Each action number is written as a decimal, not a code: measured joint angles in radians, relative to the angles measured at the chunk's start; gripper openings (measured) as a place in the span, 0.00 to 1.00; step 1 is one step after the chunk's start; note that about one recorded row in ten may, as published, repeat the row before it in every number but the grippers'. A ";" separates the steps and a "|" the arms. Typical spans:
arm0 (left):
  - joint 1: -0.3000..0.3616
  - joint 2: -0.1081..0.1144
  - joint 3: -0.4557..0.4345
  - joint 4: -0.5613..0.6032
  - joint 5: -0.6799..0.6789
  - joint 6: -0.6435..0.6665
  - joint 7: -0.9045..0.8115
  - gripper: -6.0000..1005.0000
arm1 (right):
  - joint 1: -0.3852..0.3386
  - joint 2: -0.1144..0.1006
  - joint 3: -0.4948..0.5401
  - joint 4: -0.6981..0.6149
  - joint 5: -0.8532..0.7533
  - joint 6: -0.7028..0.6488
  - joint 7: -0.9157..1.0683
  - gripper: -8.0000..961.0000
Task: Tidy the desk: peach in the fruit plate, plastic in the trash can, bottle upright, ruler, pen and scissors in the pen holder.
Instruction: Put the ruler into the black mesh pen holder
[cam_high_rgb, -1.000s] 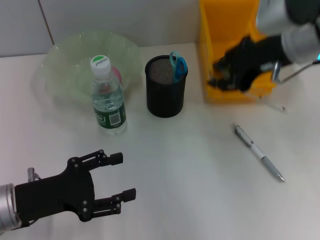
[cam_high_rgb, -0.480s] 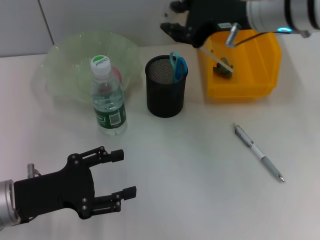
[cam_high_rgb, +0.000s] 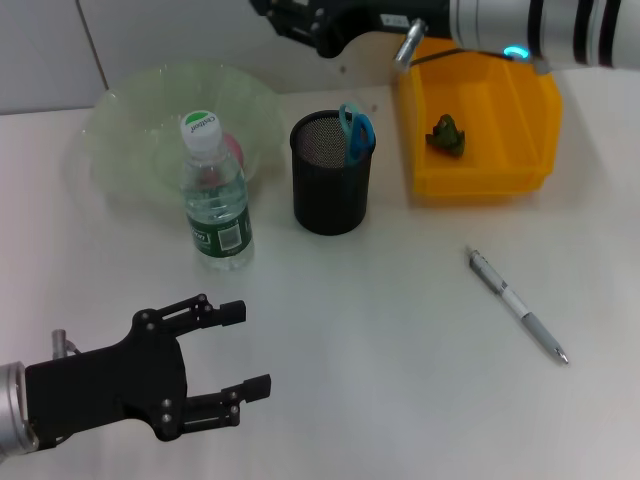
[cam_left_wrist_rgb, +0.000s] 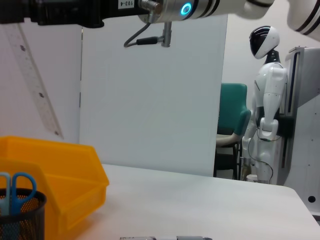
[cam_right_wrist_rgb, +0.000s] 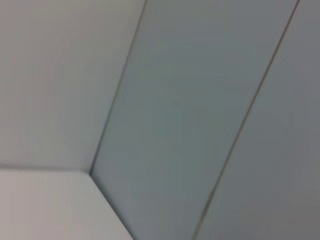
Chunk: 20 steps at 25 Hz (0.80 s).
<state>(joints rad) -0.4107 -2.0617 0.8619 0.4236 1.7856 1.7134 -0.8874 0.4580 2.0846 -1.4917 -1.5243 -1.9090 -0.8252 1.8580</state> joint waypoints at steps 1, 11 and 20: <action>0.002 0.000 0.000 0.000 0.000 0.000 0.001 0.80 | -0.002 0.000 0.000 0.023 0.044 0.006 -0.040 0.40; 0.013 0.002 0.000 0.000 0.001 0.000 0.004 0.80 | -0.029 0.001 -0.001 0.247 0.481 0.010 -0.515 0.40; 0.013 0.003 0.000 0.000 0.003 0.000 -0.005 0.80 | -0.038 0.002 -0.026 0.382 0.690 0.007 -0.784 0.40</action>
<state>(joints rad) -0.3972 -2.0585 0.8620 0.4233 1.7889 1.7131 -0.8921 0.4198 2.0865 -1.5179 -1.1425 -1.2187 -0.8185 1.0744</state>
